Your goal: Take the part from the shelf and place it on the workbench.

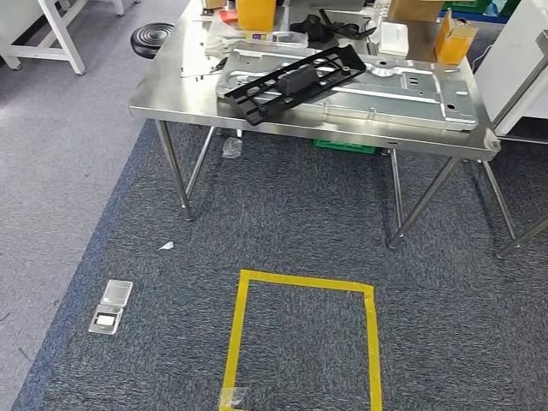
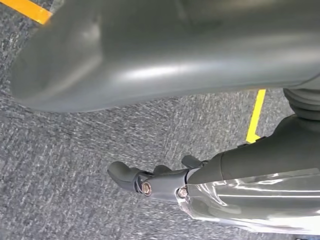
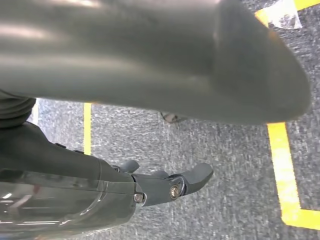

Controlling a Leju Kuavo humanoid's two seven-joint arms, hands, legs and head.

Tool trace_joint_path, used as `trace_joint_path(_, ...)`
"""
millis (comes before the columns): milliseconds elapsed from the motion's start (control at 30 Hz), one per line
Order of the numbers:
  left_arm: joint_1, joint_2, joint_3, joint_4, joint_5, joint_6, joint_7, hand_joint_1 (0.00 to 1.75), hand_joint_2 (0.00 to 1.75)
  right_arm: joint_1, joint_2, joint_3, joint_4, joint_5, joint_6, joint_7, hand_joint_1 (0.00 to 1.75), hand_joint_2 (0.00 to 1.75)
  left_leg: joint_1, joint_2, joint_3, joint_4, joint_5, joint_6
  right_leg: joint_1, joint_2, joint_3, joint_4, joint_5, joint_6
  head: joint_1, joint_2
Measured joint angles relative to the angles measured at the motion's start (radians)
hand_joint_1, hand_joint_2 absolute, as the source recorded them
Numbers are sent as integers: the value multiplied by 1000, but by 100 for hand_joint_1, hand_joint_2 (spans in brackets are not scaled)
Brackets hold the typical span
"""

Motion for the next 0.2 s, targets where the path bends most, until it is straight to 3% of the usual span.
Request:
trace_joint_path(33,-1,0,2,0,0,-1,4,0,0,-1,0,-5,0,1,2,16,0,131,0,0,-2,0,5,-6,3,1,20,-39,-1,-5,0,0)
trace_joint_path(67,-3,0,4,0,0,-2,8,0,44,-2,0,-9,0,2,4,30,0,175,1,0,-5,-1,11,-12,5,2,25,-54,-4,-7,0,0)
trace_joint_path(133,-5,2,7,0,0,-5,13,0,131,-2,0,-20,0,4,4,53,0,175,2,0,-9,1,11,-24,3,-1,21,-62,4,-20,0,0)
trace_joint_path(167,-5,2,8,0,0,-6,15,0,175,-2,0,-26,0,4,2,62,0,175,3,0,-14,15,-4,-28,2,-3,18,-66,10,-28,-1,0)
trace_joint_path(200,-5,3,9,0,0,-6,15,0,175,-2,0,-29,0,4,0,66,0,175,2,0,-17,22,-12,-30,-1,-5,17,-69,15,-34,-1,0)
